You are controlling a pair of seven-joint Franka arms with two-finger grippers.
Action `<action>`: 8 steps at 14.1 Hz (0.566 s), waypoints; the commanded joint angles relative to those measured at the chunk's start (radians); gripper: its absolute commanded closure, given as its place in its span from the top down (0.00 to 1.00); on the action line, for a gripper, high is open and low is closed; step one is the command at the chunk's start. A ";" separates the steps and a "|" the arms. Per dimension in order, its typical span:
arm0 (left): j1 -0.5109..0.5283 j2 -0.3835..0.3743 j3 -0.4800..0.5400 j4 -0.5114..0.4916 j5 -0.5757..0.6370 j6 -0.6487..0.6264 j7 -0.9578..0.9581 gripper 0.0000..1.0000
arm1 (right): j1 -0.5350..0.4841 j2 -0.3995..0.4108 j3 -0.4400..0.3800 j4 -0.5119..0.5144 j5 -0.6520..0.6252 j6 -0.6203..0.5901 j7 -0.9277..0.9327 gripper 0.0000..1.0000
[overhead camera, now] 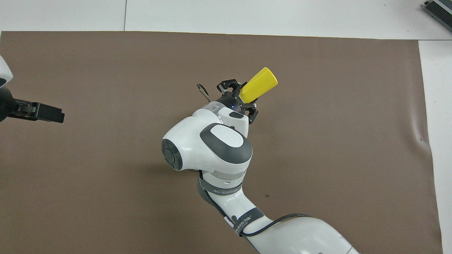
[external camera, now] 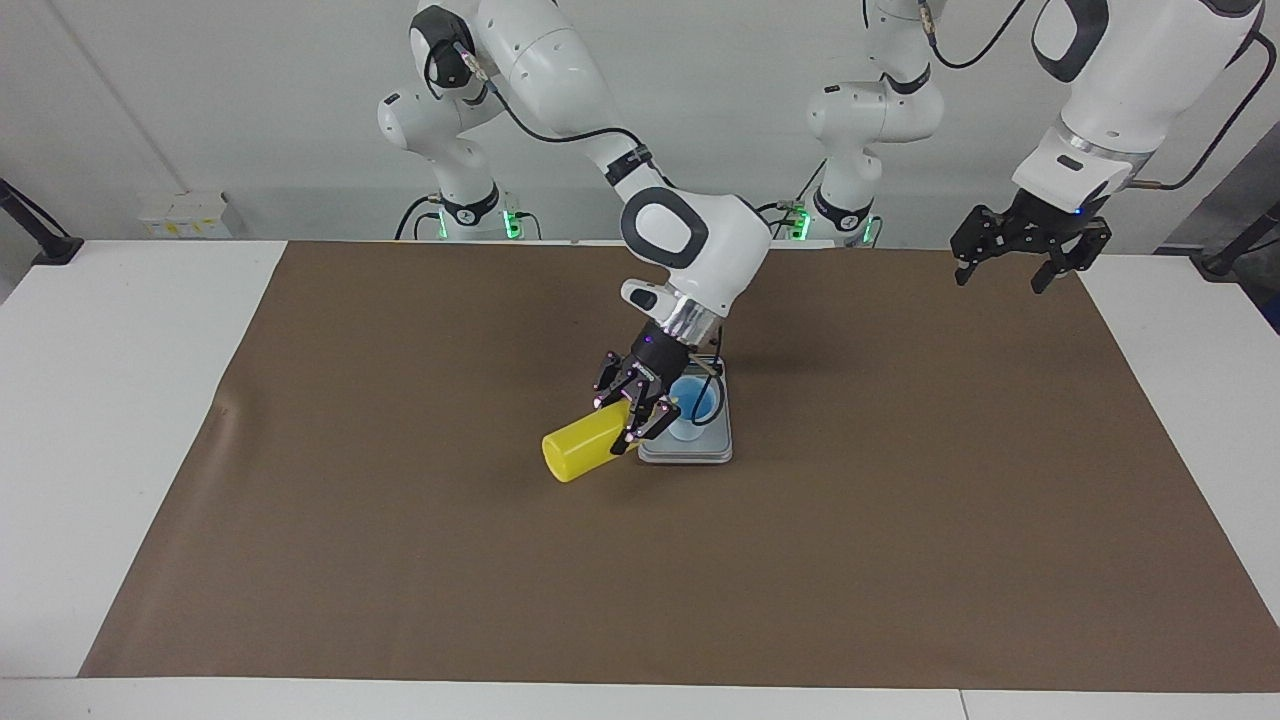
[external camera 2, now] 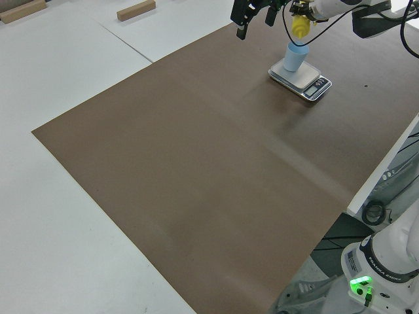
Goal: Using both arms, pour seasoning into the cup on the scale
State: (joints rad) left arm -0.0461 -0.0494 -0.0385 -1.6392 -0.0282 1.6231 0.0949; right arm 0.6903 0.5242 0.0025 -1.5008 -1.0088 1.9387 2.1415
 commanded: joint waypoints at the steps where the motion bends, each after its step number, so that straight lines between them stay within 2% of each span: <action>1: 0.011 -0.024 -0.004 -0.033 -0.012 0.023 0.002 1.00 | 0.002 -0.041 0.004 -0.036 -0.109 -0.003 0.000 0.00; 5: 0.011 -0.024 -0.004 -0.033 -0.012 0.021 0.002 1.00 | 0.000 -0.039 0.004 -0.035 -0.175 0.019 -0.003 0.00; 8: 0.011 -0.024 -0.004 -0.033 -0.012 0.021 0.002 1.00 | 0.000 -0.038 0.004 -0.032 -0.178 0.025 0.003 0.00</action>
State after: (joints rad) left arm -0.0461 -0.0494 -0.0385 -1.6392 -0.0282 1.6231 0.0949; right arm 0.6951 0.5183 0.0024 -1.5017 -1.1453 1.9455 2.1414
